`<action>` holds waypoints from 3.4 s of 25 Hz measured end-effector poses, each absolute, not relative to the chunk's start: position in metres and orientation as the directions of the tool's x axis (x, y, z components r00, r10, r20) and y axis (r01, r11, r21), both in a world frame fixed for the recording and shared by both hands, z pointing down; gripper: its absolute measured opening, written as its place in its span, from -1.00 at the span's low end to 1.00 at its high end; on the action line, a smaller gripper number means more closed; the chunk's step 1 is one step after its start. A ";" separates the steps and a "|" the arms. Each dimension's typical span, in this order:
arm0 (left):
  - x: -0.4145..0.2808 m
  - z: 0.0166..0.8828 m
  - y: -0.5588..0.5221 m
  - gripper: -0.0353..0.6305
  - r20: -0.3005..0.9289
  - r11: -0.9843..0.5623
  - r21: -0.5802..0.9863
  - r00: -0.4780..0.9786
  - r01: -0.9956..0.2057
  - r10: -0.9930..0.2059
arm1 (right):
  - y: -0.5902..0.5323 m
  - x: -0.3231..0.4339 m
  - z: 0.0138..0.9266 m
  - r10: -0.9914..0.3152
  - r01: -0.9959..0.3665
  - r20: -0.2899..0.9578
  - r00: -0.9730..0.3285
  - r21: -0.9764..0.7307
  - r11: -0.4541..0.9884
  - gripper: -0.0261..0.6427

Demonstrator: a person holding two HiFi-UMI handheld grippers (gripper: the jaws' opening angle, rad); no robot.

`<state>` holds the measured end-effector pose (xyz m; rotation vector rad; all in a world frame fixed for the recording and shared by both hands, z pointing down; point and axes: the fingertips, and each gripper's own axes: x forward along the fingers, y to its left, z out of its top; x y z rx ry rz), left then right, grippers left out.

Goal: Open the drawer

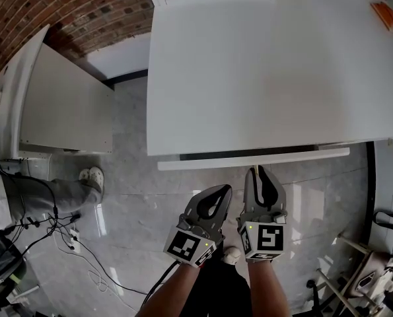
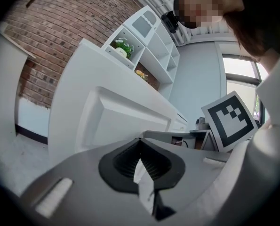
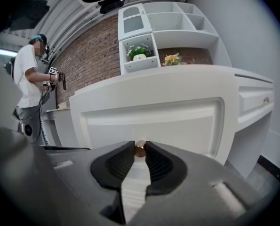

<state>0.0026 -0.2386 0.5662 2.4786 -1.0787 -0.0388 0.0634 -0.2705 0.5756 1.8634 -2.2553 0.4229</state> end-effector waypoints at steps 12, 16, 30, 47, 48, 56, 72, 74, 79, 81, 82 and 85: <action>0.010 0.566 -0.223 -0.88 0.130 -0.603 0.425 0.705 -0.675 -0.698 | -0.251 0.062 0.573 -0.927 -0.980 0.319 -0.196 -0.078 0.181 -0.71; 0.016 0.565 -0.221 -0.88 0.122 -0.612 0.429 0.714 -0.665 -0.690 | -0.241 0.063 0.576 -0.925 -0.981 0.328 -0.193 -0.079 0.176 -0.71; 0.031 0.564 -0.212 -0.88 0.111 -0.626 0.431 0.727 -0.650 -0.678 | -0.220 0.061 0.574 -0.920 -0.980 0.336 -0.199 -0.071 0.187 -0.72; 0.017 0.562 -0.175 -0.88 0.116 -0.615 0.412 0.708 -0.673 -0.697 | -0.178 0.060 0.580 -0.914 -0.979 0.350 -0.204 -0.080 0.187 -0.72; 0.017 0.562 -0.172 -0.88 0.115 -0.614 0.410 0.706 -0.675 -0.699 | -0.175 0.060 0.579 -0.917 -0.979 0.343 -0.203 -0.076 0.189 -0.71; 0.018 0.556 -0.144 -0.88 0.109 -0.614 0.400 0.701 -0.680 -0.705 | -0.148 0.060 0.577 -0.914 -0.976 0.343 -0.218 -0.059 0.211 -0.71; 0.020 0.548 -0.103 -0.88 0.113 -0.618 0.339 0.683 -0.709 -0.722 | -0.108 0.058 0.575 -0.913 -0.969 0.329 -0.242 -0.027 0.247 -0.71; 0.019 0.549 -0.100 -0.88 0.113 -0.609 0.345 0.676 -0.714 -0.728 | -0.105 0.058 0.574 -0.912 -0.968 0.330 -0.244 -0.025 0.250 -0.71; 0.017 0.552 -0.091 -0.88 0.114 -0.601 0.346 0.668 -0.720 -0.735 | -0.094 0.058 0.576 -0.911 -0.967 0.330 -0.247 -0.020 0.255 -0.71; 0.017 0.552 -0.087 -0.88 0.115 -0.600 0.346 0.667 -0.721 -0.736 | -0.089 0.058 0.576 -0.911 -0.967 0.331 -0.247 -0.021 0.254 -0.71; 0.017 0.551 -0.085 -0.88 0.116 -0.599 0.345 0.666 -0.723 -0.737 | -0.087 0.058 0.576 -0.911 -0.967 0.332 -0.246 -0.022 0.253 -0.71; 0.017 0.549 -0.081 -0.88 0.116 -0.599 0.344 0.666 -0.723 -0.737 | -0.083 0.059 0.576 -0.911 -0.968 0.335 -0.242 -0.023 0.249 -0.71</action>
